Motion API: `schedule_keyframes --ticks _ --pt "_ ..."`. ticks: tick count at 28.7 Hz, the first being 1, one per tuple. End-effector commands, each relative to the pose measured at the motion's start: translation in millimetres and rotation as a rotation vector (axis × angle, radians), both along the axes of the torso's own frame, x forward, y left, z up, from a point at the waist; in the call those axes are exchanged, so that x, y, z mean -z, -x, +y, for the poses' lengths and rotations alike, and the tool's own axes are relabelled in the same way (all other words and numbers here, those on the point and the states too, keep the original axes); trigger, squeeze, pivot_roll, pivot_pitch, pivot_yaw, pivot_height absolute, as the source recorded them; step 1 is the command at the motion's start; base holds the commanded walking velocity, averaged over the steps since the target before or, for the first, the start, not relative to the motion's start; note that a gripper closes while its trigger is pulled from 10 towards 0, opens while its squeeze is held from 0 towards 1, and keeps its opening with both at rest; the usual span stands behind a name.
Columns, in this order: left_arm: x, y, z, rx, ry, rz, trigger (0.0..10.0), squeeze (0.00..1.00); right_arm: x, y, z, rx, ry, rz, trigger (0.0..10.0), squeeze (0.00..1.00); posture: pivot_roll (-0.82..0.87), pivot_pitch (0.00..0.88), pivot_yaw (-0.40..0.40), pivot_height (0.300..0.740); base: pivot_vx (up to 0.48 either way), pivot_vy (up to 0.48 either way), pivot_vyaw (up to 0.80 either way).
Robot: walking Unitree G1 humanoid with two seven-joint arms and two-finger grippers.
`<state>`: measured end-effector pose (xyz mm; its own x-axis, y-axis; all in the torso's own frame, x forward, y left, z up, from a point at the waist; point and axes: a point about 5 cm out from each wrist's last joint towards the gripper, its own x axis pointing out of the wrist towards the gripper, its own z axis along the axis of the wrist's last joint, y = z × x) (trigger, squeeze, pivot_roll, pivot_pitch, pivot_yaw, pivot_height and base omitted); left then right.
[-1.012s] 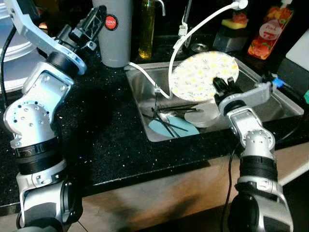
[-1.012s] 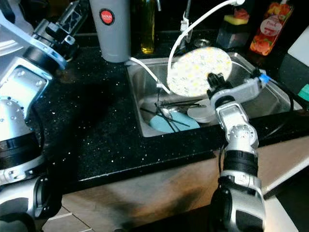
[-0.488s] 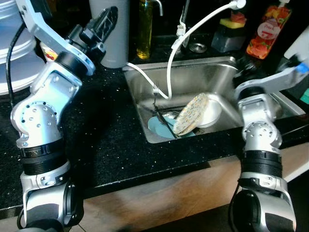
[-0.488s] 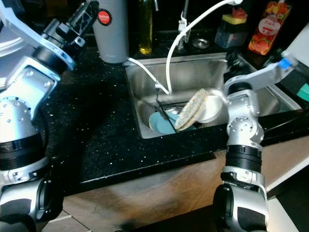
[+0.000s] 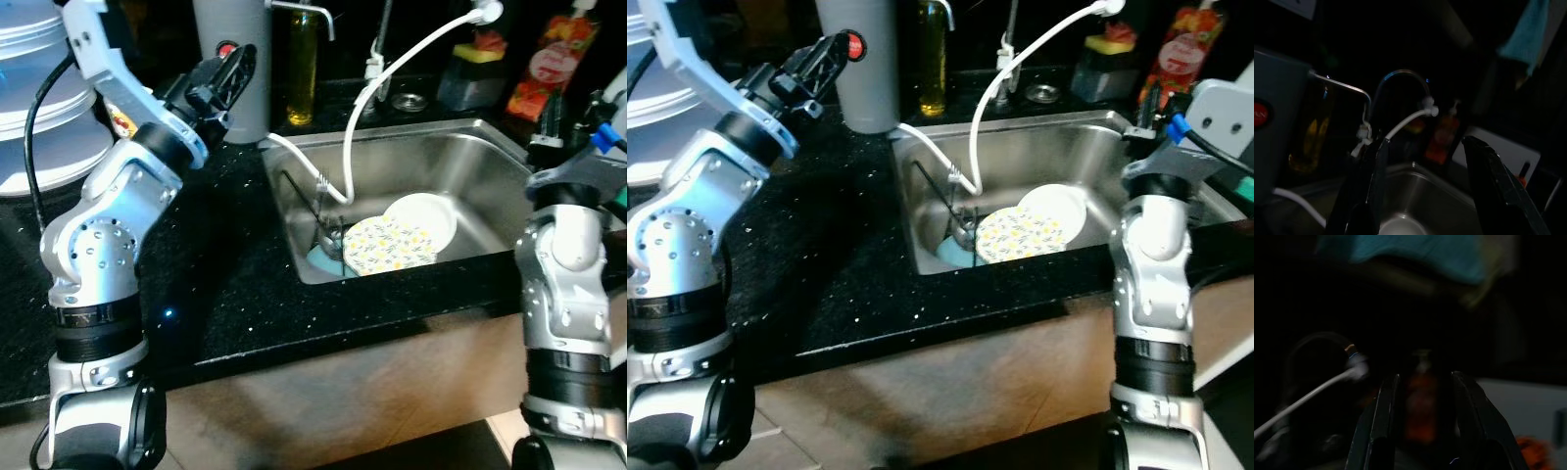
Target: Kitchen organization
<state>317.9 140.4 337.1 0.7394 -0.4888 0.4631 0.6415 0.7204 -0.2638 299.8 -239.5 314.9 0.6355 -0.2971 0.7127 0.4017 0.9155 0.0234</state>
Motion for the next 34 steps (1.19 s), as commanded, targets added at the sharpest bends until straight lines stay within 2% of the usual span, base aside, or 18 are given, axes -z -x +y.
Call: schedule_keyframes --ticks 1,6,10,15,18,21,23,26,28,31,34 --pt "-1.6 0.9 0.7 -0.015 -0.024 -0.019 10.0 0.0 2.5 -0.8 2.5 0.002 0.004 0.01 10.0 0.0 0.1 0.034 -0.003 0.74 0.0 0.0 0.0" --pt "-5.0 -2.5 1.1 -0.032 -0.031 -0.03 10.0 0.0 1.2 -1.0 5.0 0.014 0.009 0.002 10.0 0.0 0.1 0.034 -0.001 0.74 0.0 0.0 0.0" --pt "-4.7 -7.8 4.2 -0.086 -0.034 -0.019 10.0 0.0 2.6 -1.8 6.1 0.02 0.002 0.006 10.0 0.0 0.1 0.034 -0.001 0.74 0.0 0.0 0.0" --pt "-4.4 -14.4 8.3 -0.222 -0.115 -0.046 10.0 0.0 2.9 -0.7 2.0 0.036 -0.019 0.009 10.0 0.0 0.1 0.038 0.001 0.74 0.0 0.0 0.0" --pt "-7.2 -12.6 7.4 -0.221 -0.12 -0.064 10.0 0.0 2.3 1.1 -0.3 0.057 0.0 0.006 10.0 0.0 0.1 0.037 -0.001 0.74 0.0 0.0 0.0" --pt "-17.3 -2.0 4.5 -0.196 -0.212 -0.142 10.0 0.0 0.2 5.3 -3.6 0.119 0.075 0.004 10.0 0.0 0.1 0.037 -0.001 0.74 0.0 0.0 0.0" --pt "-18.1 -0.9 4.3 -0.191 -0.221 -0.149 10.0 0.0 0.1 5.6 -3.9 0.123 0.077 0.002 10.0 0.0 0.1 0.037 -0.001 0.74 0.0 0.0 0.0" --pt "-19.4 9.0 5.9 -0.117 -0.311 -0.142 10.0 0.0 -2.2 8.8 -6.0 0.138 0.095 -0.004 10.0 0.0 0.1 0.041 -0.001 0.74 0.0 0.0 0.0" --pt "-8.2 12.9 7.6 -0.074 -0.437 -0.071 10.0 0.0 -4.3 10.2 -6.1 0.139 0.106 -0.008 10.0 0.0 0.12 0.045 0.002 0.74 0.0 0.0 0.0" --pt "-2.3 15.8 8.2 -0.058 -0.48 -0.047 10.0 0.0 -4.7 10.6 -6.0 0.138 0.112 -0.008 10.0 0.0 0.12 0.047 0.001 0.74 0.0 0.0 0.0" --pt "15.8 18.8 10.9 -0.106 -0.636 -0.044 10.0 0.0 -2.9 9.8 -5.0 0.135 0.121 0.003 10.0 0.0 0.12 0.05 0.0 0.74 0.0 0.0 0.0"
